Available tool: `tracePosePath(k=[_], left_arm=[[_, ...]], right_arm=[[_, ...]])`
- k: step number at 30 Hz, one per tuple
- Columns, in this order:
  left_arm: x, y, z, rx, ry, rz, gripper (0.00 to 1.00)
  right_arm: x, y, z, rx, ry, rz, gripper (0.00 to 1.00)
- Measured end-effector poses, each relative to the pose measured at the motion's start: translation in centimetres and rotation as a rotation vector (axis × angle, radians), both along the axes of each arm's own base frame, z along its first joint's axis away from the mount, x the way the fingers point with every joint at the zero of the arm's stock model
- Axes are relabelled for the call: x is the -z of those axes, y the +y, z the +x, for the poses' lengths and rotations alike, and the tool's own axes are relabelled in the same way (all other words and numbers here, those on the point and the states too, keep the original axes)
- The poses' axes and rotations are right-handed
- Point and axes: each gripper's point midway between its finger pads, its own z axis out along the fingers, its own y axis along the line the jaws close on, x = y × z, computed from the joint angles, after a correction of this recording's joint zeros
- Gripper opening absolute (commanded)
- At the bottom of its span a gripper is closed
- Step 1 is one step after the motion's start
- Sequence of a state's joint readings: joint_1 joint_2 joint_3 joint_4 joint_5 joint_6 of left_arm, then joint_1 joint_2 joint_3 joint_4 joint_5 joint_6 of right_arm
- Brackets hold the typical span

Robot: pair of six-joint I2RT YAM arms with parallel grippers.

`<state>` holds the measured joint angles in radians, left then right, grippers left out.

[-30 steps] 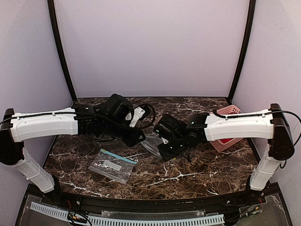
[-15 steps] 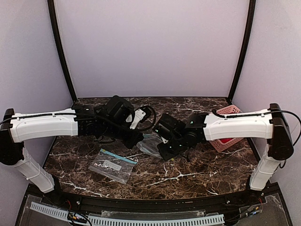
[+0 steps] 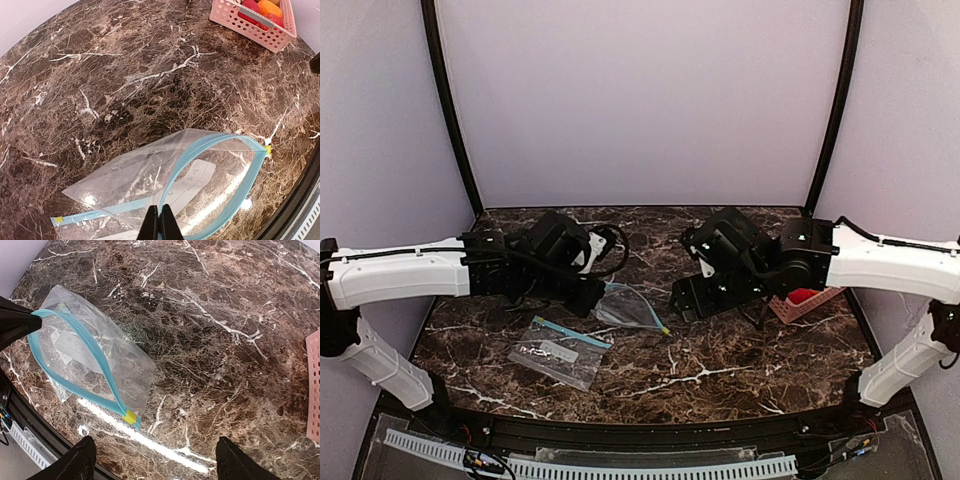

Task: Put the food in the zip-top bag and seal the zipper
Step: Open the zipper food storage bag.

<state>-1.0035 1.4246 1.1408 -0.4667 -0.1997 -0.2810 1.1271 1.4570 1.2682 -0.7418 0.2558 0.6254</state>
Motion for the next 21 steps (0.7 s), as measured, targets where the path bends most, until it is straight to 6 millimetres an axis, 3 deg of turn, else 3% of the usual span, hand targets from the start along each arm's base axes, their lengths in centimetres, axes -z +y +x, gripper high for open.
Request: tracePosePath(k=[4,10,14,21], left_arm=[[0.5,1.0,-0.3,-0.039,0.010,-0.005,0.01],[0.6,2.5,-1.1,-0.079,0.016,-0.036,0.01],[0.3,2.8,-1.3,-0.095,0.016,-0.068,0.01],[0.3,2.5,-1.4,-0.112,0.038,-0.103,0.01]], right_arm=[[-1.0,-3.0,0.7,0.077,-0.005,0.004,0.86],[1.1,-12.0,5.1,0.327,0.029,-0.081,0.91],[2.0,-17.5,7.3,0.456,0.046,-0.119,0.88],[4.2,-25.0,10.4,0.597,0.094,-0.155,0.83]])
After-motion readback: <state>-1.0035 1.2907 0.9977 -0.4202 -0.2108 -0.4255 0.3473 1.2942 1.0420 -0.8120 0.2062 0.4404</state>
